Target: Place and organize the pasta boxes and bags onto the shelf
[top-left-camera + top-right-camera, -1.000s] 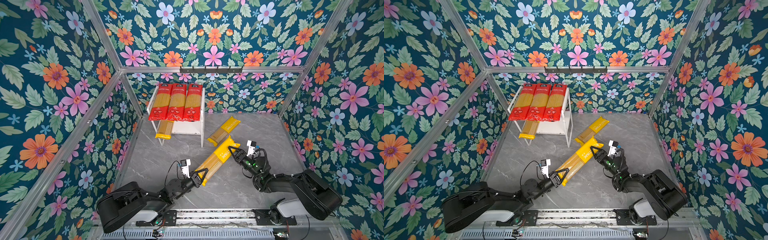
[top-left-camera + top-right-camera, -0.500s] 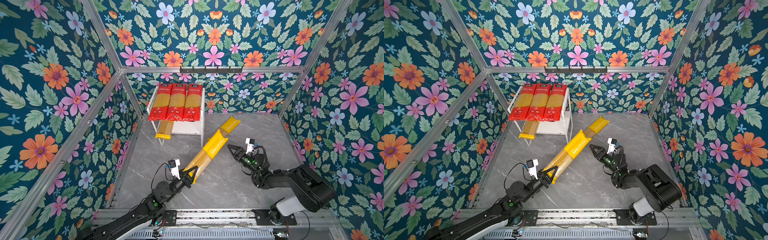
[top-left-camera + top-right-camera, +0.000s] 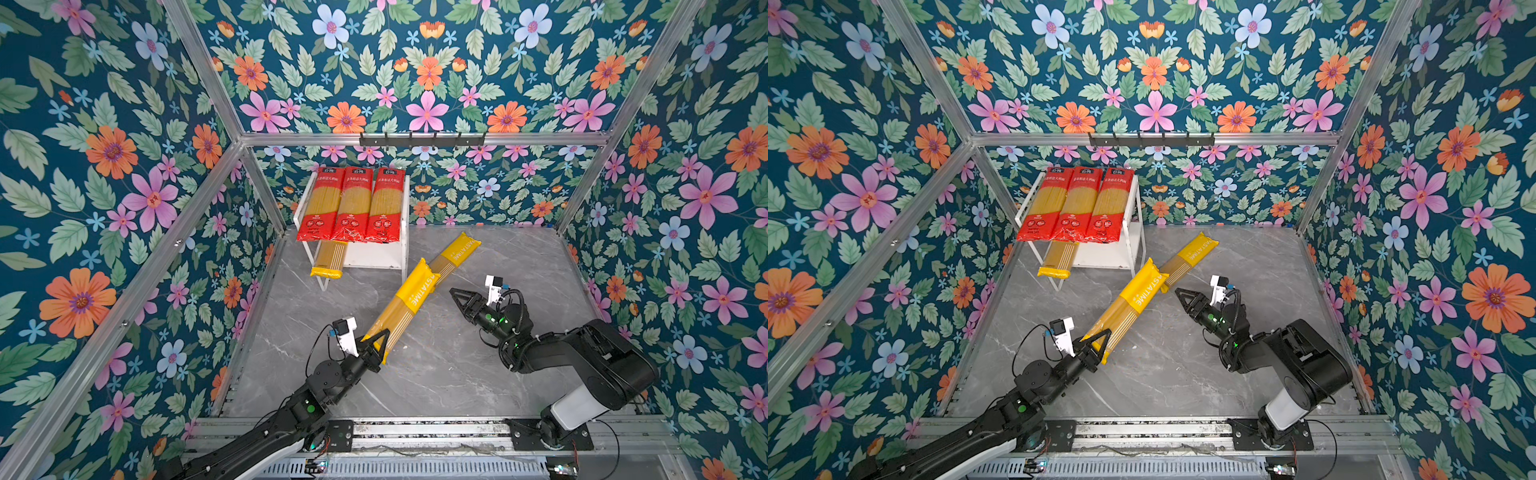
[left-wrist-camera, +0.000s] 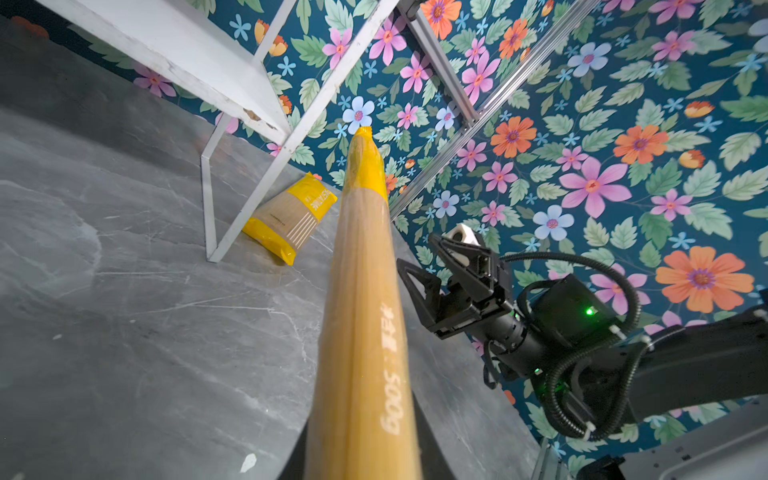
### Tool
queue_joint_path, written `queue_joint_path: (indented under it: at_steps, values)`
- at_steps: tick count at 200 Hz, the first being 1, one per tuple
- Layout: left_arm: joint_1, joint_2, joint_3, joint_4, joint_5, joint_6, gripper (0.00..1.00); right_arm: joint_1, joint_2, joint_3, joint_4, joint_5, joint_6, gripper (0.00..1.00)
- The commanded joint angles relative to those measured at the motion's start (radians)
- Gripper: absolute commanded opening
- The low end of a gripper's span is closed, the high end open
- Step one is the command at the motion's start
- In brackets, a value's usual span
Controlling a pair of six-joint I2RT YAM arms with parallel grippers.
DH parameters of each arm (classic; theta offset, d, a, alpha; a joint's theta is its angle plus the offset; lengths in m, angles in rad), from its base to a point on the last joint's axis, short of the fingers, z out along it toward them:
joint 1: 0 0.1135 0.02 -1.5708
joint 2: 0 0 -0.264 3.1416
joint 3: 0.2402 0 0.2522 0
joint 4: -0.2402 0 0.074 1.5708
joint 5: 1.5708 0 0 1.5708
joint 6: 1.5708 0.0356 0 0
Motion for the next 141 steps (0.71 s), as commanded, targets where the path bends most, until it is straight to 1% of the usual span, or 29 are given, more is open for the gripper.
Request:
queue_joint_path:
  at_steps: [1,12,27,36,38,46,62,81,106,120,141]
  values:
    - [0.004,0.017,-0.072,0.142,0.067,0.019,0.0,0.007,0.02,0.041,0.06,-0.066,0.014,0.62]
    - [0.006,0.033,-0.095,0.223,0.055,-0.02,0.0,0.025,0.034,0.059,0.061,-0.07,0.016,0.65]
    - [0.007,0.067,-0.116,0.318,0.035,-0.067,0.0,0.075,0.047,0.072,0.061,-0.044,-0.005,0.66]
    - [0.008,0.091,-0.116,0.351,0.03,-0.082,0.0,0.109,0.047,0.077,0.061,-0.025,-0.013,0.67]
    - [0.008,0.096,-0.115,0.358,0.03,-0.085,0.0,0.115,0.073,0.077,0.061,-0.02,-0.016,0.67]
    - [0.007,0.118,-0.112,0.392,0.034,-0.095,0.0,0.139,0.093,0.081,0.061,-0.005,-0.023,0.67]
    - [0.007,0.158,-0.112,0.457,0.052,-0.106,0.0,0.162,0.123,0.093,0.061,0.019,-0.026,0.68]
    - [0.007,0.167,-0.105,0.439,0.07,-0.105,0.0,0.164,0.153,0.104,0.06,0.042,0.001,0.69]
    - [0.01,0.154,-0.105,0.415,0.102,-0.119,0.0,0.175,0.164,0.161,0.061,-0.018,-0.024,0.69]
    - [0.011,0.151,-0.105,0.415,0.106,-0.132,0.0,0.2,0.167,0.202,0.06,-0.049,-0.052,0.67]
    - [0.012,0.173,-0.094,0.417,0.113,-0.14,0.0,0.25,0.179,0.243,0.061,-0.034,-0.084,0.6]
